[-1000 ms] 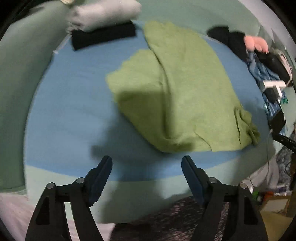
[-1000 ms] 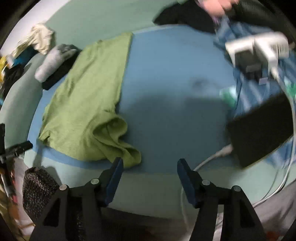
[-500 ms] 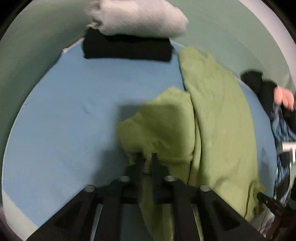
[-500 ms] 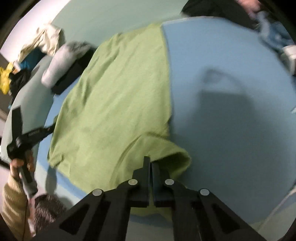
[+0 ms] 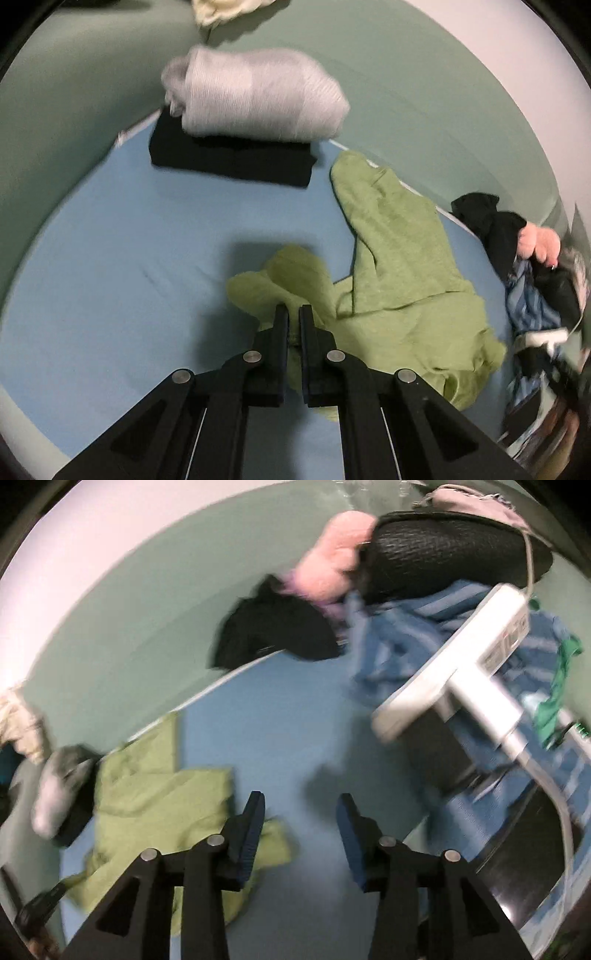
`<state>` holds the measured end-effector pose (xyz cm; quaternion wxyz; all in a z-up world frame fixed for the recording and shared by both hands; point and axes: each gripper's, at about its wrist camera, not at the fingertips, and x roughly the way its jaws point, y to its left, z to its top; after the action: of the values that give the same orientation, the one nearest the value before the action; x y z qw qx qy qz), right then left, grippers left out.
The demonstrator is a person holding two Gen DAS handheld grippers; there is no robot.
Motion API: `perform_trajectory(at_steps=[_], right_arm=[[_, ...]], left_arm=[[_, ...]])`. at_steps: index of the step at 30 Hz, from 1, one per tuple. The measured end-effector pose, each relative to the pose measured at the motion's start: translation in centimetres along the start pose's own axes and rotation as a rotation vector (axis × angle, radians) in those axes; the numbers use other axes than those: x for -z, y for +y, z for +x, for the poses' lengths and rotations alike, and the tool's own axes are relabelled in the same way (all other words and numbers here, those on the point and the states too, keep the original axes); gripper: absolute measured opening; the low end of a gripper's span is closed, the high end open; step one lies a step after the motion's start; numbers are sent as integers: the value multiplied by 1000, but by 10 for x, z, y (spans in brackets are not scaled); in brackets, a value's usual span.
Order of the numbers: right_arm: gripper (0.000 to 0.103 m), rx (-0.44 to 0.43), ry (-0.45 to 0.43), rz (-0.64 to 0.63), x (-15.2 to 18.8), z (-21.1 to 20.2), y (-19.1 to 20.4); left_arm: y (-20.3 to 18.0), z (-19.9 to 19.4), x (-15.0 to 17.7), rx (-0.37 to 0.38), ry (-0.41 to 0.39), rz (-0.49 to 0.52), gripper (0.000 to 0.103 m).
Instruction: Fold clothes
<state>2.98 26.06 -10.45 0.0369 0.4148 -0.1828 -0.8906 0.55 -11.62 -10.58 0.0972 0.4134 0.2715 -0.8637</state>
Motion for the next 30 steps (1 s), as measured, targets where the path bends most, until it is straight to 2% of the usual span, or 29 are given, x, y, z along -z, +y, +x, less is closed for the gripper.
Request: perform_trajectory(at_steps=[3, 4, 6, 7, 8, 9, 10, 11, 14, 15, 16, 17, 18, 19, 21, 23, 25, 27, 29, 30], right_arm=[[42, -76, 130, -145, 38, 8, 29], [42, -77, 164, -205, 50, 13, 41], [42, -37, 171, -350, 71, 23, 68], [46, -18, 157, -428, 79, 27, 82], [50, -3, 150, -492, 85, 30, 94], [56, 10, 147, -543, 87, 35, 105], [56, 18, 148, -589, 90, 41, 114], [56, 22, 153, -632, 94, 48, 121], [49, 51, 197, -719, 99, 79, 129], [30, 72, 207, -729, 101, 87, 129], [14, 98, 215, -735, 104, 94, 129], [8, 115, 203, -732, 105, 96, 129], [1, 116, 189, -720, 104, 92, 127], [0, 109, 174, -688, 101, 84, 124], [0, 68, 117, -582, 83, 52, 111], [0, 19, 48, -492, 63, 6, 96], [0, -33, -5, -440, 52, -50, 77], [0, -66, -11, -419, 54, -88, 62], [0, -80, 26, -410, 72, -118, 45], [0, -89, 70, -404, 86, -123, 38]], left_arm=[[9, 14, 2, -5, 18, -57, 5], [9, 14, 3, -5, 21, -57, 5], [5, 11, 9, 3, 37, -28, 10], [3, 9, 12, 7, 45, -13, 28], [-1, 8, 15, 9, 51, 18, 61], [-8, 8, 20, 9, 52, 75, 73], [-17, 6, 26, 7, 49, 152, 77], [-26, 5, 34, -2, 53, 234, 77], [-43, 21, 55, -50, 133, 365, 76], [-48, 26, 62, -66, 160, 408, 75], [-51, 33, 65, -75, 184, 421, 63], [-50, 43, 64, -73, 203, 385, 41], [-48, 52, 61, -76, 208, 343, 29], [-45, 57, 57, -82, 197, 295, 9], [-41, 59, 49, -70, 196, 220, 6], [-45, 42, 44, 9, 199, 185, 6], [-55, 11, 44, 86, 202, 233, 6], [-62, -27, 51, 131, 223, 323, 6], [-60, -58, 64, 167, 270, 385, 6], [-58, -63, 71, 186, 318, 382, 6]])
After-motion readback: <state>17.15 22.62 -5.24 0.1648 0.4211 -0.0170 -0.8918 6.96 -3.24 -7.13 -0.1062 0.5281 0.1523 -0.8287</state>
